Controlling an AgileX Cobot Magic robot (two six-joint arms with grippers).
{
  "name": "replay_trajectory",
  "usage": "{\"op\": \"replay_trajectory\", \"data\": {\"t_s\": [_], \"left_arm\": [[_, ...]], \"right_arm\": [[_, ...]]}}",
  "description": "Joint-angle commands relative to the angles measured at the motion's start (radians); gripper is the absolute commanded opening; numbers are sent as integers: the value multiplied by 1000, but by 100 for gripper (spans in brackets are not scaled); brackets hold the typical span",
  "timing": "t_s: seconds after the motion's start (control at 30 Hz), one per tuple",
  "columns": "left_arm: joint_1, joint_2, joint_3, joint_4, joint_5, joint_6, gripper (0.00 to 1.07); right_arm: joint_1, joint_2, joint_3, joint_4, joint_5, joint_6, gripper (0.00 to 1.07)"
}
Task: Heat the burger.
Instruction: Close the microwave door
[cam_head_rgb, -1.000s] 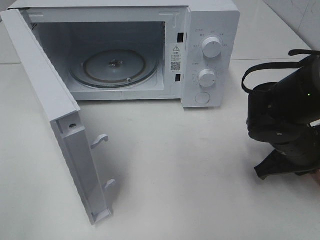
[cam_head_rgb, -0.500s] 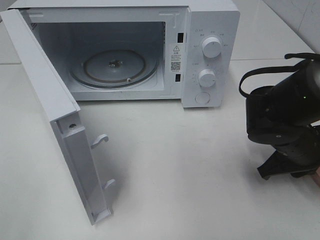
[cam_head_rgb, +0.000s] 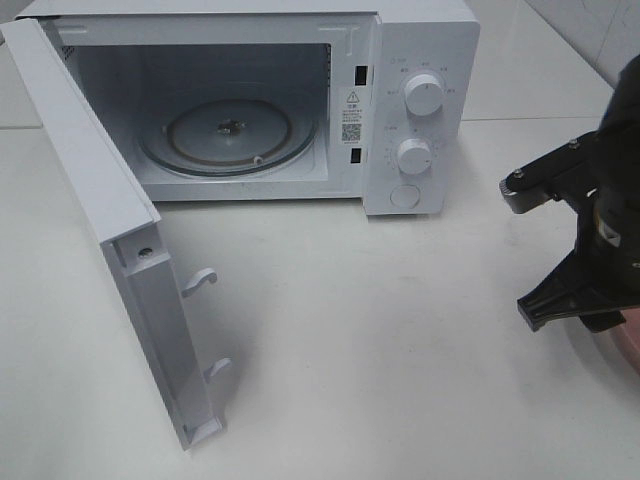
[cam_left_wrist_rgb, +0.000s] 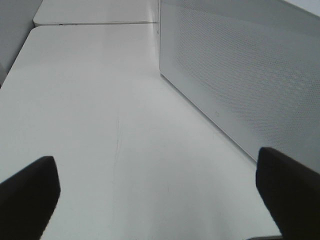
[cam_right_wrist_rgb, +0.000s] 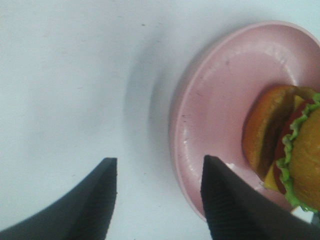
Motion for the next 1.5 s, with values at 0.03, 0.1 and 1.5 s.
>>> {"op": "replay_trajectory", "data": {"t_s": [0.03, 0.1, 1.5], "left_arm": [[3, -22, 3, 0, -2, 1, 100], [3, -22, 3, 0, -2, 1, 100], [3, -22, 3, 0, -2, 1, 100]], "right_arm": [[-2, -131, -1, 147, -30, -264, 55], [-2, -189, -1, 210, -34, -349, 57], [-232, -1198, 191, 456, 156, -582, 76]]}}
